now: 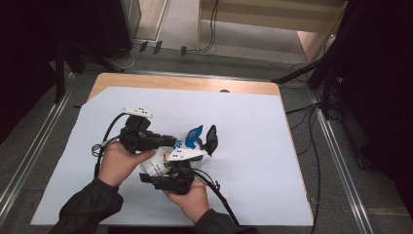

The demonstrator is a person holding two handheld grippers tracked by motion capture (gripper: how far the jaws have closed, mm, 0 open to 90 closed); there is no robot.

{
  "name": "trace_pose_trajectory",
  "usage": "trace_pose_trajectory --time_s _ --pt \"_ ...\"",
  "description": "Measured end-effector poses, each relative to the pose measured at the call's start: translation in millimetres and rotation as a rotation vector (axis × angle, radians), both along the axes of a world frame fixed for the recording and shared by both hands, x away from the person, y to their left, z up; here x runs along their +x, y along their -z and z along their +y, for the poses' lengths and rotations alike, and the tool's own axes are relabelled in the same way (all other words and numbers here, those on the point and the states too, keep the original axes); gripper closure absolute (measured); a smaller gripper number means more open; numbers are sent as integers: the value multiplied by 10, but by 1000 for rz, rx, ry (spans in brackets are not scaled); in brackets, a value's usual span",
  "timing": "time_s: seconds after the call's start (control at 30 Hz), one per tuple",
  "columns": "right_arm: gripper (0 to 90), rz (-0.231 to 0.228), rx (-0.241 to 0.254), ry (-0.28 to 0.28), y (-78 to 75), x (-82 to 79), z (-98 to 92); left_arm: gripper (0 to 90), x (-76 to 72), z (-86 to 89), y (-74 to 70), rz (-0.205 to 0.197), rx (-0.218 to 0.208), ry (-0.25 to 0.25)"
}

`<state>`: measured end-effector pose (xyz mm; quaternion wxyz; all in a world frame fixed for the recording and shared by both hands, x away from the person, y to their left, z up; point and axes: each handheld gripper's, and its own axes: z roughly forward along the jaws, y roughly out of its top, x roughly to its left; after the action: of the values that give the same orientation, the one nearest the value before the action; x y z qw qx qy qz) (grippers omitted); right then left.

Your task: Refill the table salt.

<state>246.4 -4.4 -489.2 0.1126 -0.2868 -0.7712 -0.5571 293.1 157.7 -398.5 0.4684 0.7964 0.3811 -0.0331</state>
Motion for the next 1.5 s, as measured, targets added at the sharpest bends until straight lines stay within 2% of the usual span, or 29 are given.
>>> trace_pose_trajectory --time_s 1.03,1.5 --pt "623 -1 -2 7 -8 -4 -17 886 7 -12 4 -3 -10 9" --pt "627 10 1 -8 -28 14 -16 882 22 1 15 -1 -14 12"
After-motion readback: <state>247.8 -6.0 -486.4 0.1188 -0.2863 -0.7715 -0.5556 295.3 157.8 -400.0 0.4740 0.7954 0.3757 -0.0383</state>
